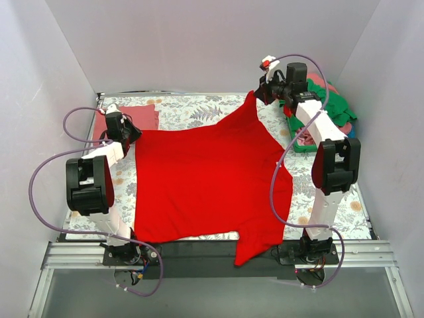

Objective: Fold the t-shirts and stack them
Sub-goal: Flatten the tshirt out, then fold the tshirt

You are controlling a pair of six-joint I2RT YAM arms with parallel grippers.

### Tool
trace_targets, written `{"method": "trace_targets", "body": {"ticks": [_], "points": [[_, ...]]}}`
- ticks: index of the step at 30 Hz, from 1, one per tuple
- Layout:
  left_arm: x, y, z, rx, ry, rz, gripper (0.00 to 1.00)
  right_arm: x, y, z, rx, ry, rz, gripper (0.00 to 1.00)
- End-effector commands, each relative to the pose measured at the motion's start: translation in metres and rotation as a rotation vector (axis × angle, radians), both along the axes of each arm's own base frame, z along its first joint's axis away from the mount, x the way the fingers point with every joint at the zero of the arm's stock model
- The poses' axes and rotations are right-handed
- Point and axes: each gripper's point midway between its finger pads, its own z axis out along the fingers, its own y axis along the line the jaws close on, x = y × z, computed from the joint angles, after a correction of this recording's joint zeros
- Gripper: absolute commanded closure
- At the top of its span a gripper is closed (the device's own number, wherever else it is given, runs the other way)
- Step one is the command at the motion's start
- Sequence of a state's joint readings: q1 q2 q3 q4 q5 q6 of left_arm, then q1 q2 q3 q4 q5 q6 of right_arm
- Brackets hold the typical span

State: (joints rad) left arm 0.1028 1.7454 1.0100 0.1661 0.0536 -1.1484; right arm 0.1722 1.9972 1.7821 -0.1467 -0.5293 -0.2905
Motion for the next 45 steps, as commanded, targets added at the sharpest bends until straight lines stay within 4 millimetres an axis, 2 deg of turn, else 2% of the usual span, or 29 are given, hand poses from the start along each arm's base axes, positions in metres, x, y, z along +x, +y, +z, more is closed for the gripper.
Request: {"method": "trace_targets", "body": {"ticks": [1, 10, 15, 16, 22, 28, 33, 41, 45], "points": [[-0.006, -0.002, 0.028, -0.002, -0.067, -0.02, 1.0, -0.028, 0.009, 0.029, 0.06, -0.041, 0.101, 0.99], [-0.028, -0.003, 0.039, -0.012, -0.087, -0.015, 1.0, -0.069, 0.006, 0.024, 0.054, -0.019, 0.132, 0.99], [-0.039, 0.0, 0.032, -0.012, -0.067, 0.003, 1.0, -0.082, -0.001, 0.025, 0.037, -0.031, 0.119, 0.99], [-0.039, 0.0, 0.032, -0.012, -0.064, 0.004, 1.0, -0.084, -0.003, 0.03, 0.037, -0.042, 0.113, 0.99], [-0.041, 0.005, 0.029, -0.004, -0.056, 0.012, 1.0, -0.094, -0.016, 0.033, 0.03, -0.053, 0.089, 0.99], [-0.043, 0.006, 0.027, 0.001, -0.054, 0.012, 1.0, -0.108, -0.021, 0.031, 0.021, -0.052, 0.081, 0.99], [-0.048, 0.009, 0.029, 0.015, -0.056, 0.024, 1.0, -0.11, -0.028, 0.03, 0.015, -0.054, 0.053, 0.99], [-0.054, 0.016, 0.029, 0.034, -0.053, 0.046, 1.0, -0.119, -0.032, 0.03, 0.01, -0.062, 0.04, 0.99], [-0.056, 0.019, 0.023, 0.042, -0.032, 0.057, 1.0, -0.125, -0.034, 0.031, 0.008, -0.068, 0.038, 0.99]]}}
